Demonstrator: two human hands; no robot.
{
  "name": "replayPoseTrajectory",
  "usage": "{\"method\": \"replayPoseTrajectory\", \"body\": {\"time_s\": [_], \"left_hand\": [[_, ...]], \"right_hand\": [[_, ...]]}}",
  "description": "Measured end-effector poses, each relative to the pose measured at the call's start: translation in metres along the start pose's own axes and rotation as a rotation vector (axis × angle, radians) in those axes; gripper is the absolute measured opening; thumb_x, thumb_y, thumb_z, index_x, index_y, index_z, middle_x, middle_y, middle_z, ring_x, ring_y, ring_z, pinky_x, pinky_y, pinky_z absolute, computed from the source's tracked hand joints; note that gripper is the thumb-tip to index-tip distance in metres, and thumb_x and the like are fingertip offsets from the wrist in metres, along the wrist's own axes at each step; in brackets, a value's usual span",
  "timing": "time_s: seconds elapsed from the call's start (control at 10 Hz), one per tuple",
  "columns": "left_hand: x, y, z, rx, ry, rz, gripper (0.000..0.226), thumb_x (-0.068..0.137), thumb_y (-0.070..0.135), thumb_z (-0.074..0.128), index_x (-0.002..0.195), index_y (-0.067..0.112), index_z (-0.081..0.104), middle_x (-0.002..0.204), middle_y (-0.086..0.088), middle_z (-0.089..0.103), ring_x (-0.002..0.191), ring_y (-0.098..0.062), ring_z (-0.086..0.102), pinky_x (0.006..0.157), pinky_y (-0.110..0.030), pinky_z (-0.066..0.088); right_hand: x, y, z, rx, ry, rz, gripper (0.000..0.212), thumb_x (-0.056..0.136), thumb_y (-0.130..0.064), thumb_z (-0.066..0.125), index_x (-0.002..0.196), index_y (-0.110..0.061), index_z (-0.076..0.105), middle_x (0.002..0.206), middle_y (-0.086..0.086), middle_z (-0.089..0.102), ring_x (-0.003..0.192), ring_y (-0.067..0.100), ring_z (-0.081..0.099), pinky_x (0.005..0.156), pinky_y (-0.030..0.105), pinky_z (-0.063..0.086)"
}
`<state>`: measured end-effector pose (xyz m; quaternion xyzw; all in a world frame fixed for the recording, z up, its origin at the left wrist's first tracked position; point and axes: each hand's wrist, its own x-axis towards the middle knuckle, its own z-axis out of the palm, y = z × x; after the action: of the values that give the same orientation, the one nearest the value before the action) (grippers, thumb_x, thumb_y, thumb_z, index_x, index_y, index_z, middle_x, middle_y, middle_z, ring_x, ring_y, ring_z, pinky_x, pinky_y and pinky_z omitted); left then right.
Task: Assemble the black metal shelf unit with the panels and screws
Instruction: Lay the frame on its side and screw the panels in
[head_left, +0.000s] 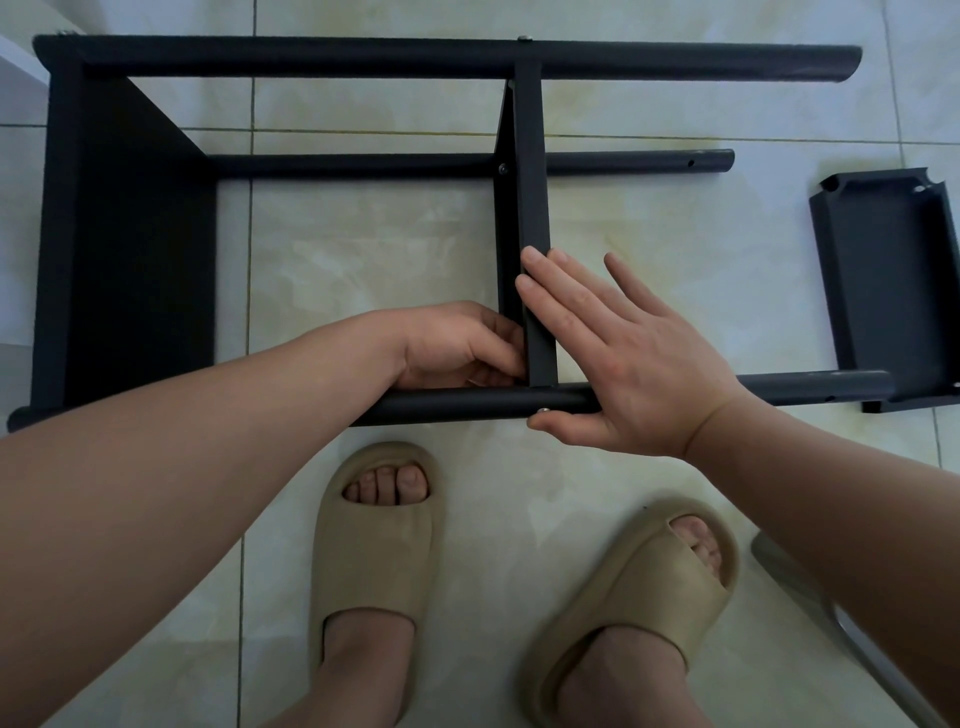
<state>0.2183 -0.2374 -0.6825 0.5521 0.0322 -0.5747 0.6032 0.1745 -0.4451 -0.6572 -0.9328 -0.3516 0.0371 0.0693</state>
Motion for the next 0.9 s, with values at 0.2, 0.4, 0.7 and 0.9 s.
{"method": "replayPoseTrajectory", "body": {"time_s": [0.2,0.4,0.7,0.9], "left_hand": [[0.0004,-0.0023,0.0027,0.092,-0.036,-0.029,0.015,0.096,0.002,0.049,0.093,0.002,0.064,0.081,-0.008,0.068,0.075,-0.018,0.065,0.072,-0.028,0.05],[0.0004,-0.0021,0.0013,0.062,0.019,-0.009,0.013,0.094,-0.006,0.052,0.09,0.001,0.062,0.073,-0.01,0.064,0.059,-0.013,0.064,0.057,-0.021,0.051],[0.0007,-0.0013,0.0004,-0.059,-0.061,0.0,0.015,0.09,-0.004,0.053,0.103,-0.003,0.059,0.08,-0.011,0.065,0.069,-0.017,0.066,0.066,-0.025,0.053],[0.0038,-0.0036,0.0,0.081,0.038,0.002,0.013,0.093,-0.006,0.055,0.088,0.0,0.065,0.071,-0.009,0.065,0.062,-0.015,0.064,0.061,-0.024,0.052]], "right_hand": [[-0.0002,0.0004,0.0006,-0.005,-0.003,0.0,0.099,0.09,-0.072,0.044,0.159,-0.004,0.025,0.168,0.01,0.016,0.155,0.027,0.017,0.122,0.057,0.022],[0.0,0.0004,0.0006,0.0,0.0,0.0,0.098,0.091,-0.072,0.043,0.159,-0.003,0.025,0.168,0.01,0.017,0.155,0.027,0.018,0.122,0.057,0.022],[-0.0004,0.0009,0.0015,0.006,0.004,0.0,0.098,0.09,-0.072,0.044,0.159,-0.004,0.025,0.168,0.01,0.017,0.155,0.027,0.018,0.122,0.057,0.022],[-0.0002,0.0002,0.0027,0.007,0.005,-0.004,0.098,0.091,-0.072,0.044,0.159,-0.004,0.025,0.168,0.01,0.017,0.155,0.027,0.017,0.122,0.057,0.022]]}}
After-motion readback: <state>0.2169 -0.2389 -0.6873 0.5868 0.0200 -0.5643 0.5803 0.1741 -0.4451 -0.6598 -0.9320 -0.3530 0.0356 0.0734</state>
